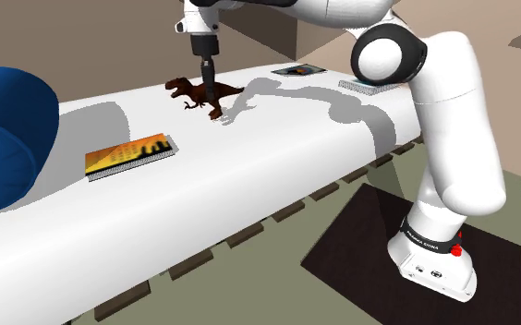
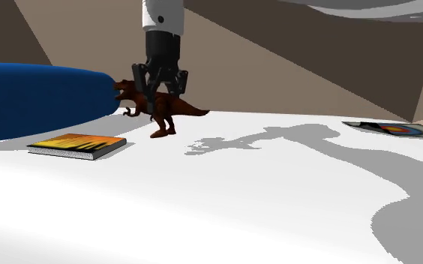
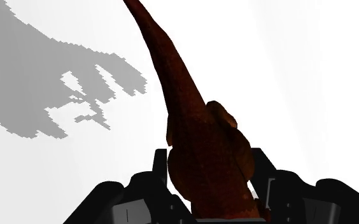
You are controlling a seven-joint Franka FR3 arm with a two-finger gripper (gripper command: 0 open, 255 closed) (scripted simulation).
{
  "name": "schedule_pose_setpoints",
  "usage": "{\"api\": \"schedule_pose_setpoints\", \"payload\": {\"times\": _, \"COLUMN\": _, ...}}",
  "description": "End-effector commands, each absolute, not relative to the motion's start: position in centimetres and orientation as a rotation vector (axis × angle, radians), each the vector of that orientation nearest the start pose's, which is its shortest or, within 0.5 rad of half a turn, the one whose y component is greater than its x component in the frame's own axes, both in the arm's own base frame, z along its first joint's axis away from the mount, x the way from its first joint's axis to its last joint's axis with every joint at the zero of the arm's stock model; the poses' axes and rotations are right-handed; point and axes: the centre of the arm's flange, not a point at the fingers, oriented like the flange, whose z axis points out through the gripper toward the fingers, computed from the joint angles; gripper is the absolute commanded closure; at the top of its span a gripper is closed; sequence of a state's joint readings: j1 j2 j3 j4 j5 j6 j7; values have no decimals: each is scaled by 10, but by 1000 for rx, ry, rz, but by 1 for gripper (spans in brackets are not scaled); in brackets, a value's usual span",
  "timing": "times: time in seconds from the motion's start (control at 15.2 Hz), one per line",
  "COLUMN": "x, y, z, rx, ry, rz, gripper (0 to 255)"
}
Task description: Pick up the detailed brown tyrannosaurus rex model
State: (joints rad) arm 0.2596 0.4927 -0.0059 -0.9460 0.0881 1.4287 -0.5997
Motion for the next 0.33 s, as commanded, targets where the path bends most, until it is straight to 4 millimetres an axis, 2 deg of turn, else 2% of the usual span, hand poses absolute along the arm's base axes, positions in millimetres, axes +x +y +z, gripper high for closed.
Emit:
{"api": "schedule_pose_setpoints", "payload": {"times": 0.0, "x": 654, "y": 181, "z": 609, "rx": -2774, "ry": -1283, "rz": -7, "gripper": 255}}
{"api": "schedule_pose_setpoints", "payload": {"times": 0.13, "x": 654, "y": 181, "z": 619, "rx": -2774, "ry": -1283, "rz": -7, "gripper": 255}}
{"api": "schedule_pose_setpoints", "payload": {"times": 0.26, "x": 654, "y": 181, "z": 620, "rx": -2774, "ry": -1283, "rz": -7, "gripper": 255}}
